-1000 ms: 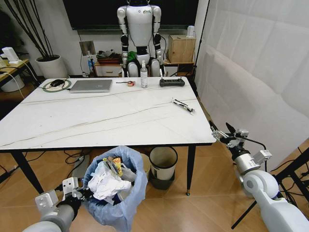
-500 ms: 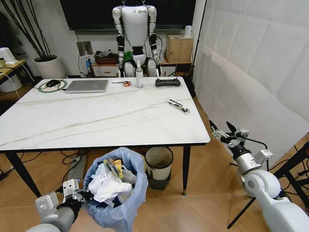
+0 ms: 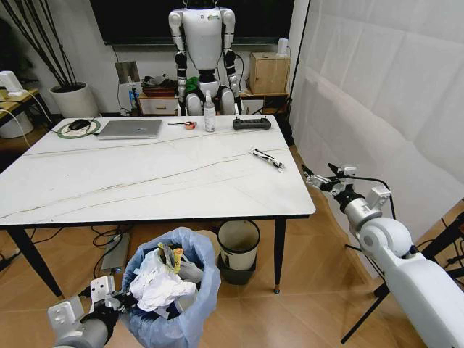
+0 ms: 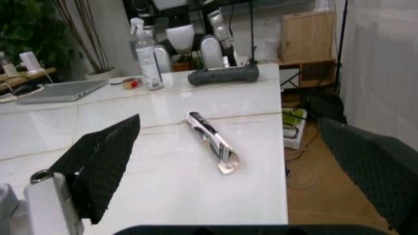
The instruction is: Pick up the trash bin and place the trash from the table into it.
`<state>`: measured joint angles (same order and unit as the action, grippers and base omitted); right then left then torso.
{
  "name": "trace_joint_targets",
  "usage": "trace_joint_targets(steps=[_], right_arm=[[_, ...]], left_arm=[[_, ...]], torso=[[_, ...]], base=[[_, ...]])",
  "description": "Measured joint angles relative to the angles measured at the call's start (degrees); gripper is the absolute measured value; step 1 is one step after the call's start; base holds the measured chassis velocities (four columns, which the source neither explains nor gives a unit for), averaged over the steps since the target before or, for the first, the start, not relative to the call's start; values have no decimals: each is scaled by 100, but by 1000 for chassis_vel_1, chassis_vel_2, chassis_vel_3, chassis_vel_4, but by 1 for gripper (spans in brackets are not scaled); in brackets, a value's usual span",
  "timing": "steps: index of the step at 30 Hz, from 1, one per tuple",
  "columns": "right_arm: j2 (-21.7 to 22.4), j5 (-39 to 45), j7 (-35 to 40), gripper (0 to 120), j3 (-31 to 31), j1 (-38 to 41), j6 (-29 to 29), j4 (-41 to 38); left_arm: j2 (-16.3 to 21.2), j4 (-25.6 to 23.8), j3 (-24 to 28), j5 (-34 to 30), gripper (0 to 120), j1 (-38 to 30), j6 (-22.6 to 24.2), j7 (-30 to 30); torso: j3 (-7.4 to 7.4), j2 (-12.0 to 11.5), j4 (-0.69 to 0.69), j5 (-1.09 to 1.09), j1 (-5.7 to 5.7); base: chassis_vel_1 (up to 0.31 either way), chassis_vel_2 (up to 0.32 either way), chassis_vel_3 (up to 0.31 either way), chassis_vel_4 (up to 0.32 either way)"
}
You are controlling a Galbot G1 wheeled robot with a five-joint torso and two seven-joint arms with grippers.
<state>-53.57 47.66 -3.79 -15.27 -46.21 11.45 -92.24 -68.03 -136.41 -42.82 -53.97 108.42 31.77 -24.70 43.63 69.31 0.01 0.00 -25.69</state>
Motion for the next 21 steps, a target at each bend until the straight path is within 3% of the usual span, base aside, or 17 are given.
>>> trace_joint_targets(steps=[9, 21], right_arm=[[-397, -126, -232, 100, 556, 965, -8, 1159], [-951, -622, -459, 100, 1119, 1637, -139, 2206]], left_arm=[[-112, -90, -55, 82, 0, 137, -6, -1], [-172, -171, -93, 123, 0, 212, -9, -4]], torso=[[0, 0, -1, 1, 0], [0, 0, 0, 1, 0]], base=[[0, 0, 0, 0], [0, 0, 0, 0]])
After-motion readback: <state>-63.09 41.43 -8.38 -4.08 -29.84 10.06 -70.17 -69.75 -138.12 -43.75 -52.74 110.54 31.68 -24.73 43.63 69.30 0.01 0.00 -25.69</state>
